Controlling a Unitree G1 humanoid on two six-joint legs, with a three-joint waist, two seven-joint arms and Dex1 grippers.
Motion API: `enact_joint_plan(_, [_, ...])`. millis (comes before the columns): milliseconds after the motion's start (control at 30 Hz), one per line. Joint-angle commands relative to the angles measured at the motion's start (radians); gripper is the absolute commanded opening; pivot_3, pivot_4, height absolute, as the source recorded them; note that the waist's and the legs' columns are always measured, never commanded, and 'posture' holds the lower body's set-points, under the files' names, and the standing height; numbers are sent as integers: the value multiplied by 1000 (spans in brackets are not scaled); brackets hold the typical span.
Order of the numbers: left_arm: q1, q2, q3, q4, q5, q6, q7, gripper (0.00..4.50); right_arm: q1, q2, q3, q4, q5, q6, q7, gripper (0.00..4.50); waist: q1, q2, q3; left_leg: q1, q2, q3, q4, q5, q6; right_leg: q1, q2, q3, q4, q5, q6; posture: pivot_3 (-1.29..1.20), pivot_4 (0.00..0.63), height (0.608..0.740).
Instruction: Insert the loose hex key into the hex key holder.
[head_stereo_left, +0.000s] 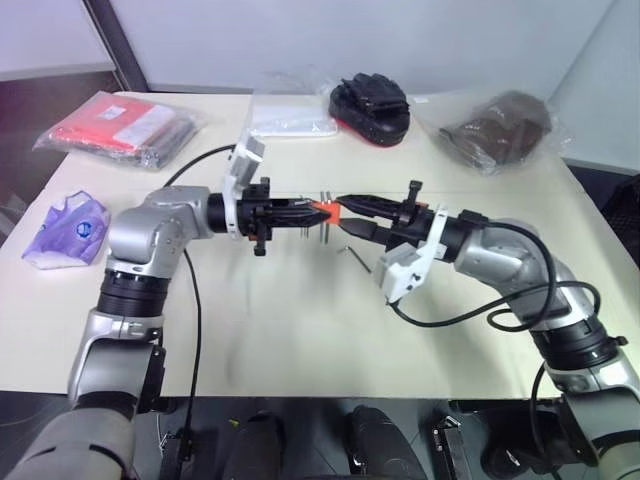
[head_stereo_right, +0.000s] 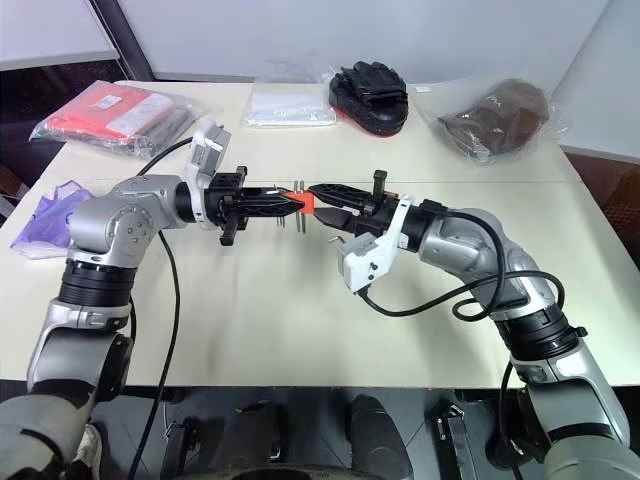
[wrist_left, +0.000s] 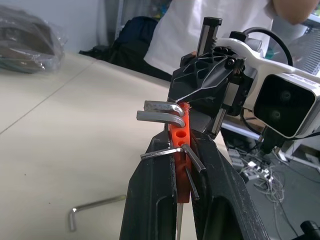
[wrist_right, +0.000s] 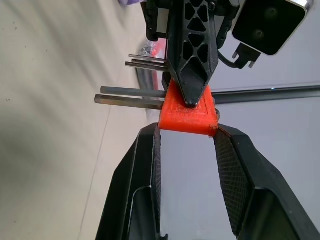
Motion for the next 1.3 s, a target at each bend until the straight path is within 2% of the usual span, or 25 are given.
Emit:
enact_joint_plan(33, [5, 3, 0, -29, -3, -13, 3, 0, -4, 8, -32, -39, 52, 20, 4, 2003, 0, 0, 0, 0, 0, 0, 0, 0, 0, 0, 0, 0, 0, 0, 0, 0, 150, 740])
enact_joint_plan(67, [5, 3, 1, -29, -4, -12, 3, 0, -5, 10, -32, -39, 54, 24, 6, 2262, 0, 0, 0, 0, 0, 0, 0, 0, 0, 0, 0, 0, 0, 0, 0, 0, 150, 740])
enact_joint_plan(200, [9, 6, 8, -34, -10, -8, 9, 0, -6, 12, -29, -45, 59, 34, 9, 4383, 0, 0, 0, 0, 0, 0, 0, 0, 0, 0, 0, 0, 0, 0, 0, 0, 150, 740])
enact_joint_plan(233, [11, 8, 10, -36, -10, -9, 12, 0, -5, 14, -29, -48, 62, 41, 11, 4449, 0, 0, 0, 0, 0, 0, 0, 0, 0, 0, 0, 0, 0, 0, 0, 0, 150, 740])
enact_joint_plan(300, [17, 8, 22, -42, -9, -16, 31, 0, 10, 31, -37, -60, 97, 105, 22, 4449, 0, 0, 0, 0, 0, 0, 0, 0, 0, 0, 0, 0, 0, 0, 0, 0, 150, 740])
enact_joint_plan(367, [24, 7, 42, -51, 1, -40, 69, 0, 44, 54, -49, -79, 183, 252, 67, 4449, 0, 0, 0, 0, 0, 0, 0, 0, 0, 0, 0, 0, 0, 0, 0, 0, 150, 740])
enact_joint_plan(433, [31, 0, 67, -57, 12, -76, 118, 0, 86, 92, -76, -118, 297, 447, 98, 4449, 1, 0, 0, 0, 1, -1, 0, 0, 0, 1, 0, 0, 0, 0, 0, 0, 150, 740])
enact_joint_plan(533, [42, -1, 109, -66, -10, -73, 170, 0, 98, 207, -167, -189, 493, 883, 44, 4449, 2, 0, 0, 0, 1, -2, 1, 0, 0, 0, -1, 0, 2, 0, 0, 0, 150, 740])
enact_joint_plan(600, [54, 5, 118, -74, -6, -79, 191, 0, 82, 248, -207, -197, 549, 1112, 9, 4449, 2, 0, 0, 1, 1, -3, 1, 0, 0, 0, -1, 0, 5, 0, 0, 0, 150, 740])
enact_joint_plan(833, [90, 20, 110, -111, 4, -91, 224, 0, 24, 342, -212, -149, 623, 1601, -103, 4449, 0, 0, 0, 1, 0, -2, 1, 0, 0, -2, -1, 0, 6, 0, 0, 0, 150, 740])
enact_joint_plan(1033, [99, 25, 112, -122, -2, -83, 237, 0, -8, 372, -152, -81, 618, 1687, -135, 4449, -1, 0, 0, 0, 0, -1, 0, 0, 0, -3, 0, 0, 7, 0, 0, 0, 150, 740])
enact_joint_plan(1300, [105, 31, 107, -138, -5, -75, 243, 0, -16, 363, -41, 8, 569, 1604, -145, 4449, -1, 0, 0, 0, 0, 0, 0, 0, 0, -4, 0, 0, 6, 0, 0, 0, 150, 740])
